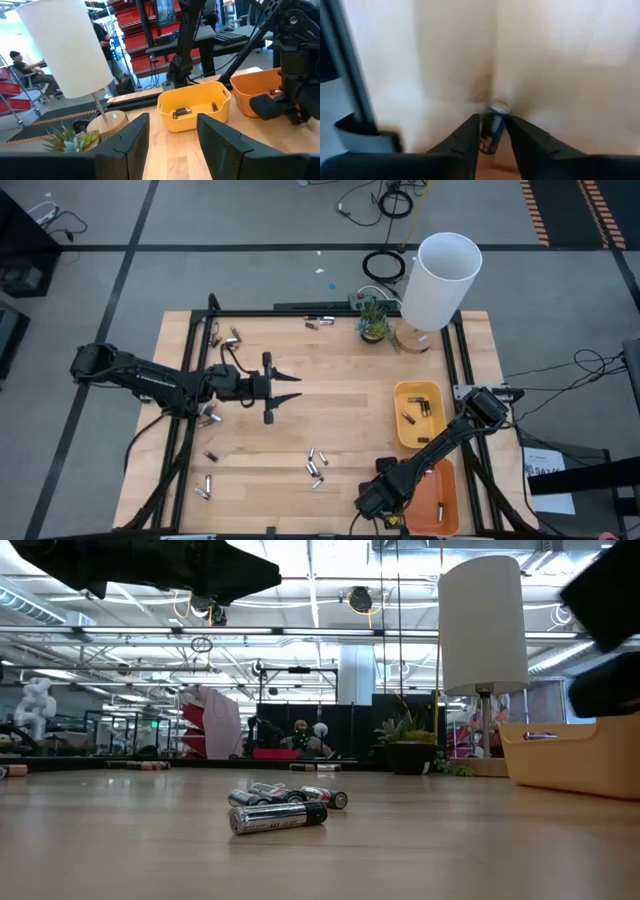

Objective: Sort batteries
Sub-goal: Put the brown battery into the yellow bin

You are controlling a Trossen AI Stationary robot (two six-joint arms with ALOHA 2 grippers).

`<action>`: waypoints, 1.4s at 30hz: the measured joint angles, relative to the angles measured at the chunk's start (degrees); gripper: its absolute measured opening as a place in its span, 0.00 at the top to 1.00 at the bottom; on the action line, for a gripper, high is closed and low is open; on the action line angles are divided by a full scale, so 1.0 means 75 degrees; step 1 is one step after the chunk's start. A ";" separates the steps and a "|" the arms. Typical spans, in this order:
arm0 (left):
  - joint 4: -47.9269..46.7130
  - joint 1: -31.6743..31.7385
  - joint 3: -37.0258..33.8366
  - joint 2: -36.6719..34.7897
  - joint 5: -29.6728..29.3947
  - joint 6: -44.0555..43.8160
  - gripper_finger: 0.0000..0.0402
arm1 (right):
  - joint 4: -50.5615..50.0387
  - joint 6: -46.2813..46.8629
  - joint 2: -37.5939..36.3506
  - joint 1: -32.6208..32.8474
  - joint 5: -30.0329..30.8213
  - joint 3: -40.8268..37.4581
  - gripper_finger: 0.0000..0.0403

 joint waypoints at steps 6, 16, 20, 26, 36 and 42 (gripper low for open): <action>-0.0003 0.0094 0.0000 0.0000 -0.0004 0.0003 0.56 | 0.0012 -0.0528 -0.0002 -0.0396 0.0389 -0.0006 0.90; -0.0087 0.0256 0.0000 0.0000 -0.0022 0.0009 0.56 | 0.0851 -0.1021 -0.0102 -0.1252 0.1252 -0.0018 0.94; -0.0146 0.0256 0.0000 0.0000 -0.0022 0.0009 0.56 | 0.0562 -0.1005 -0.0699 -0.1500 0.1916 -0.0064 0.95; -0.0313 0.0254 0.0003 0.0000 -0.0019 0.0001 0.56 | -0.1559 -0.0030 -0.2256 -0.1733 0.2795 -0.0036 0.95; -0.0646 0.0248 0.0003 0.0003 0.0001 -0.0313 0.56 | -0.3731 0.1985 -0.4127 -0.2099 0.2858 -0.0777 0.95; -0.1244 0.0248 0.0004 0.0003 0.0003 -0.0404 0.56 | -0.3483 0.2316 -0.4791 -0.2344 0.2673 -0.1997 0.95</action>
